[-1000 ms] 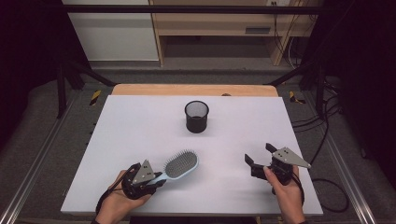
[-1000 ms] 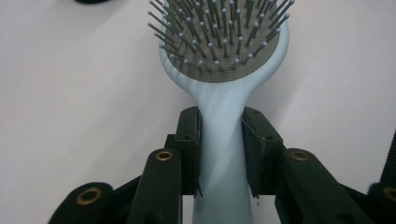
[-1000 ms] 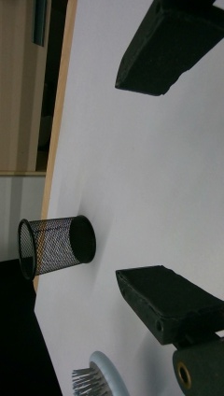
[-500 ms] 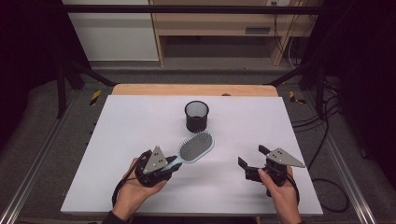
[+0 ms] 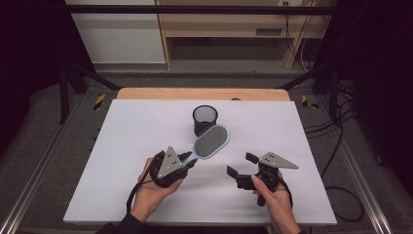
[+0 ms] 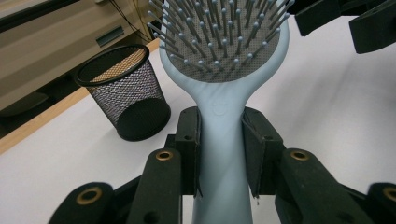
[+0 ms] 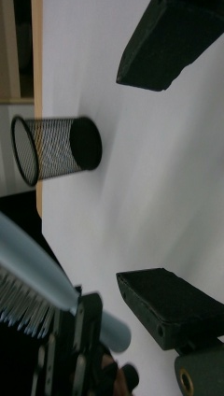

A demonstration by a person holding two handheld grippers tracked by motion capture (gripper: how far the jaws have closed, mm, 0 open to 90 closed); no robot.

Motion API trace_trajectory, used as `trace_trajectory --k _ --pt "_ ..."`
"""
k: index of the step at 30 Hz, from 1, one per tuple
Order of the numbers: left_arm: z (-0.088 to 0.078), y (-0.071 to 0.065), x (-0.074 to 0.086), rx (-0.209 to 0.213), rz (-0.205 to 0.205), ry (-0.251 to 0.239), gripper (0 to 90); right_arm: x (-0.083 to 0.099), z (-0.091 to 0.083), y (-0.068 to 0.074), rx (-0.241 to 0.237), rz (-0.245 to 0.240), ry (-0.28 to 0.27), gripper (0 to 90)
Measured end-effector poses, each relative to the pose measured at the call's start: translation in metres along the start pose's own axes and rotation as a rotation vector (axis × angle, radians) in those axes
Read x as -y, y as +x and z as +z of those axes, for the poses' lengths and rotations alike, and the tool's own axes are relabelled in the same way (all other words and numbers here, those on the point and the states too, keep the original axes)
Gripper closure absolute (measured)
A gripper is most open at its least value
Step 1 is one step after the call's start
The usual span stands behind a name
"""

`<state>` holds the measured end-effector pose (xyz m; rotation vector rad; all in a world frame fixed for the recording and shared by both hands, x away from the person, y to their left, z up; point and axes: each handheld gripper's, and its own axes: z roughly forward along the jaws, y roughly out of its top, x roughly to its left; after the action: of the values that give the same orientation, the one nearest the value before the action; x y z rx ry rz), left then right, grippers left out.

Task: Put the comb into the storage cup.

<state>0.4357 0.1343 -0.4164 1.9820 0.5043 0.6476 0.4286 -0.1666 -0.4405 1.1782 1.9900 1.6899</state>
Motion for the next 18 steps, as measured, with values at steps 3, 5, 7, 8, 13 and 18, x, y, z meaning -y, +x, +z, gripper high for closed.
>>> trace_trajectory --k 3,5,7,8,13,18 --pt "0.001 -0.001 0.001 0.005 0.001 -0.001 69.7 -0.003 0.006 0.005 -0.029 0.013 0.002 5.7" --pt "0.000 -0.002 0.002 0.009 -0.005 -0.006 69.7 -0.007 0.012 0.011 -0.058 0.038 -0.003 5.6" --pt "-0.002 -0.003 0.004 0.011 -0.010 -0.013 69.7 -0.010 0.019 0.017 -0.088 0.059 -0.010 5.5" --pt "-0.002 -0.003 0.004 0.010 -0.010 -0.014 69.7 -0.012 0.023 0.020 -0.106 0.069 -0.012 5.2" --pt "-0.007 0.000 0.003 0.002 -0.015 -0.032 69.7 -0.026 0.042 0.040 -0.168 0.096 -0.013 5.2" --pt "-0.008 -0.002 -0.001 0.008 -0.006 -0.050 69.7 -0.037 0.053 0.049 -0.201 0.141 -0.017 5.1"
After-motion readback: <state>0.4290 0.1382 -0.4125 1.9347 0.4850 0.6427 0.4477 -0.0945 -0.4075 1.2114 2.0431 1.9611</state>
